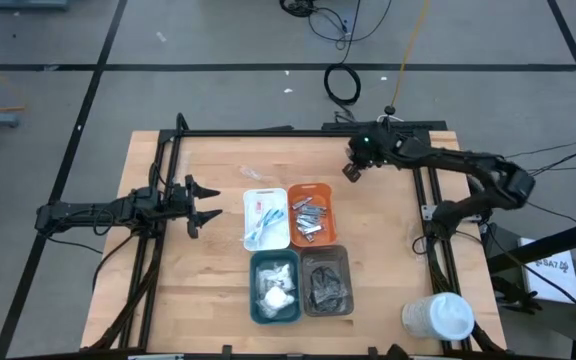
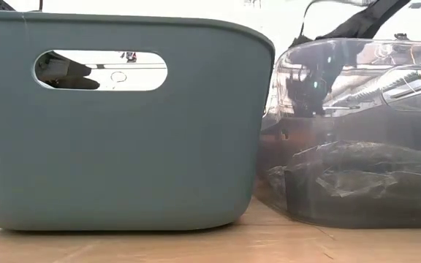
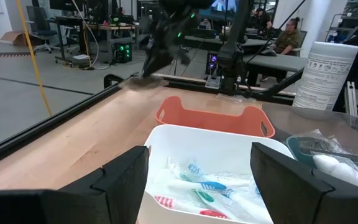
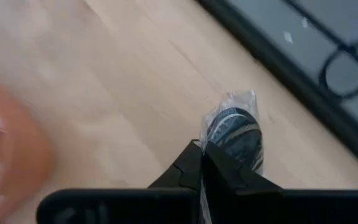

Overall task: Pick & Place Travel size toiletries
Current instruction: Put the hairbrush into the gray bin, then return to Home Position

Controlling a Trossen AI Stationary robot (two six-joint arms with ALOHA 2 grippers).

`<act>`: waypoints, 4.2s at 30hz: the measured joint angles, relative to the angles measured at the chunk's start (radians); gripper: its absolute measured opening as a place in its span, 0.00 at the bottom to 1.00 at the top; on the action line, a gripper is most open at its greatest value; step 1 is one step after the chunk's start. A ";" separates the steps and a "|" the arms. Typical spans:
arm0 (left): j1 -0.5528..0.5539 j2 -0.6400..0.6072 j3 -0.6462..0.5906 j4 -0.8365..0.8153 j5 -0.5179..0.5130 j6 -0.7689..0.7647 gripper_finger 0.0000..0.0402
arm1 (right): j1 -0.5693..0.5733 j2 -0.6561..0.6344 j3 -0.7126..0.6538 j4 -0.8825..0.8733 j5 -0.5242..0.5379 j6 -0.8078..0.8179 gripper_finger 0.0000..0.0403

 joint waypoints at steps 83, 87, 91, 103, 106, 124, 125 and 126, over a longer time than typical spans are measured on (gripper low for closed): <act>0.000 0.000 0.000 0.000 0.000 0.000 0.68 | 0.800 -0.254 0.000 0.086 -0.334 0.052 0.52; 0.000 0.000 0.000 0.000 0.000 0.000 0.68 | 0.729 -0.400 0.000 -0.038 -0.334 0.050 0.51; 0.000 0.000 0.000 0.000 0.000 0.000 0.68 | 0.677 -0.552 0.000 -0.151 -0.325 -0.001 0.52; 0.000 0.000 0.000 0.000 0.000 0.000 0.68 | 0.638 -0.894 -0.102 -0.297 0.212 0.079 0.51; 0.000 0.000 0.000 0.000 0.000 0.000 0.68 | 0.638 -0.973 -0.187 -0.255 0.289 0.109 0.52; 0.000 0.000 0.000 0.000 0.000 0.000 0.68 | 0.638 -1.327 -0.631 0.185 0.291 0.016 0.51; 0.000 0.000 0.000 0.000 0.000 0.000 0.68 | 0.638 -1.333 -0.647 0.191 0.291 0.019 0.51; 0.000 0.000 0.000 0.000 0.000 0.000 0.68 | 0.638 -1.335 -0.662 0.201 0.291 0.022 0.51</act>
